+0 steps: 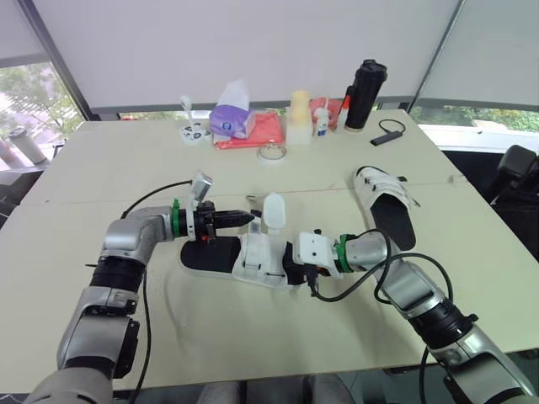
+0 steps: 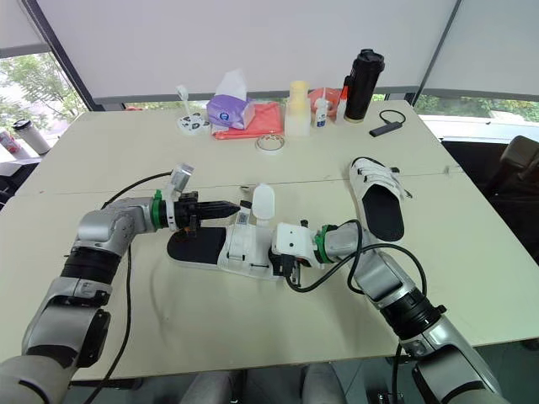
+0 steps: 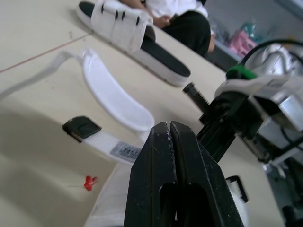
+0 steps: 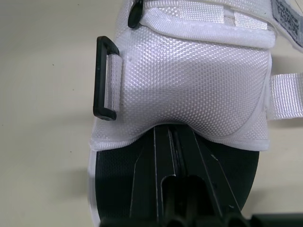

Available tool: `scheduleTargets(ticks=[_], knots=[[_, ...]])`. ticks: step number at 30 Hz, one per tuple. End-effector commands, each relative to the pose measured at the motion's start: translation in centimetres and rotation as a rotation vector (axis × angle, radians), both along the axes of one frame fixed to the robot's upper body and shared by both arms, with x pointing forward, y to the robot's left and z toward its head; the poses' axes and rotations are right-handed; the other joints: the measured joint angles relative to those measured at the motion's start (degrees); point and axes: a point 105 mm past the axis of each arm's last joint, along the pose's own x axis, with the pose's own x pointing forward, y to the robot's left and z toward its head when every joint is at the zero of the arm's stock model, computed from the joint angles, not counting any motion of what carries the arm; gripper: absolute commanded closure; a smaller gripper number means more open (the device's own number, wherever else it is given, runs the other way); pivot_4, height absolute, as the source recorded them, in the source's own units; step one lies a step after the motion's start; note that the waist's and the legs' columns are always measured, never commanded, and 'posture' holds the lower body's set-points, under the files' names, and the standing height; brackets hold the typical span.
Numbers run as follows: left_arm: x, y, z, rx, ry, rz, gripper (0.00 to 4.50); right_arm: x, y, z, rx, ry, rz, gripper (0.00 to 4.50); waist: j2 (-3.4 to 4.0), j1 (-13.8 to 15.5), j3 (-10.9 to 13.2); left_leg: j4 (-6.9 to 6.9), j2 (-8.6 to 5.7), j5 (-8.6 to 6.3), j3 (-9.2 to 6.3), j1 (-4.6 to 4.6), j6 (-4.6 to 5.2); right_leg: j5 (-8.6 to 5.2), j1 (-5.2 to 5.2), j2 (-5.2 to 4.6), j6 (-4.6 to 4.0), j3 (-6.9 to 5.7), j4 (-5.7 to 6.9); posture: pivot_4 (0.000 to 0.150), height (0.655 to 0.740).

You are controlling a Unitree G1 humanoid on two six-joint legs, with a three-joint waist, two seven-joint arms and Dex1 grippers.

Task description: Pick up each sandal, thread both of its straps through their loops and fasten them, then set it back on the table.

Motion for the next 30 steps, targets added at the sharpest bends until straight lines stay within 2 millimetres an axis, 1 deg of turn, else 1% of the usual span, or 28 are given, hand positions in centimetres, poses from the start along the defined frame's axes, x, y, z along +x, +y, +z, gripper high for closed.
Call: scheduleTargets(ticks=[1, 4, 6, 9, 12, 14, 20, 24, 27, 30], knots=[[1.2, -0.7, -0.2, 0.067, -0.068, 0.002, 4.47, -0.2, -1.2, -2.6, -0.075, 0.075, -0.047, 4.5, -0.01, 0.0, 0.0, 0.0, 0.0, 0.02, 0.0, -0.02, 0.03, 0.0, -0.02, 0.0, 0.01, 0.0, 0.0, 0.15, 0.7296], [1.9, -1.2, -1.4, 0.138, -0.101, -0.009, 4.47, -0.2, -1.2, -2.6, -0.075, 0.075, -0.049, 4.5, -0.02, 0.0, 0.0, 0.02, -0.02, 0.08, 0.0, -0.19, 0.13, 0.0, -0.16, 0.01, 0.03, -0.01, 0.01, 0.15, 0.7296], [1.9, -1.4, -2.0, 0.186, -0.119, -0.042, 4.47, -0.2, -1.3, -2.5, -0.073, 0.077, -0.05, 4.5, -0.02, 0.0, 0.0, 0.04, -0.03, 0.1, 0.01, -0.33, 0.15, 0.03, -0.3, 0.02, 0.04, -0.01, 0.04, 0.15, 0.7296], [1.8, -1.1, -3.0, 0.285, -0.153, -0.096, 4.47, -0.2, -1.3, -2.5, -0.074, 0.076, -0.051, 4.5, -0.02, 0.0, 0.0, 0.05, -0.04, 0.11, 0.04, -0.48, 0.17, 0.15, -0.49, 0.03, 0.17, -0.01, 0.11, 0.15, 0.7296], [1.6, -0.5, -3.5, 0.351, -0.161, -0.138, 4.47, -0.2, -1.3, -2.5, -0.075, 0.076, -0.051, 4.5, -0.02, -0.1, 0.0, 0.06, -0.04, 0.11, 0.03, -0.49, 0.17, 0.15, -0.5, 0.05, 0.22, -0.01, 0.13, 0.15, 0.7296], [1.8, -0.1, -3.6, 0.371, -0.17, -0.133, 4.47, -0.2, -1.3, -2.5, -0.075, 0.076, -0.05, 4.5, -0.01, 0.0, 0.0, 0.06, -0.04, 0.1, 0.04, -0.49, 0.17, 0.12, -0.5, 0.05, 0.24, -0.01, 0.13, 0.15, 0.7296], [2.9, 1.3, -2.2, 0.347, -0.195, -0.036, 4.47, -0.1, -1.1, -2.5, -0.073, 0.075, -0.045, 4.5, -0.02, -0.1, 0.0, 0.07, -0.04, 0.11, 0.02, -0.49, 0.17, 0.1, -0.51, 0.06, 0.34, -0.01, 0.16, 0.15, 0.7296], [3.1, 1.9, -1.6, 0.323, -0.194, -0.006, 4.47, -0.1, -1.0, -2.5, -0.072, 0.075, -0.043, 4.5, -0.03, -0.1, 0.0, 0.09, -0.04, 0.11, 0.01, -0.51, 0.18, 0.11, -0.52, 0.07, 0.34, -0.02, 0.21, 0.15, 0.7296], [2.8, 3.1, -0.4, 0.244, -0.175, 0.038, 4.47, -0.1, -1.0, -2.5, -0.072, 0.074, -0.042, 4.5, -0.06, -0.3, 0.0, 0.12, -0.03, 0.11, 0.01, -0.51, 0.18, 0.11, -0.53, 0.08, 0.35, -0.01, 0.26, 0.15, 0.7296], [2.0, 3.7, 0.2, 0.191, -0.167, 0.061, 4.47, -0.1, -0.9, -2.4, -0.069, 0.073, -0.04, 4.5, -0.04, -0.3, 0.0, 0.11, 0.0, 0.11, -0.01, -0.51, 0.18, 0.13, -0.56, 0.09, 0.32, -0.01, 0.32, 0.15, 0.7296]])
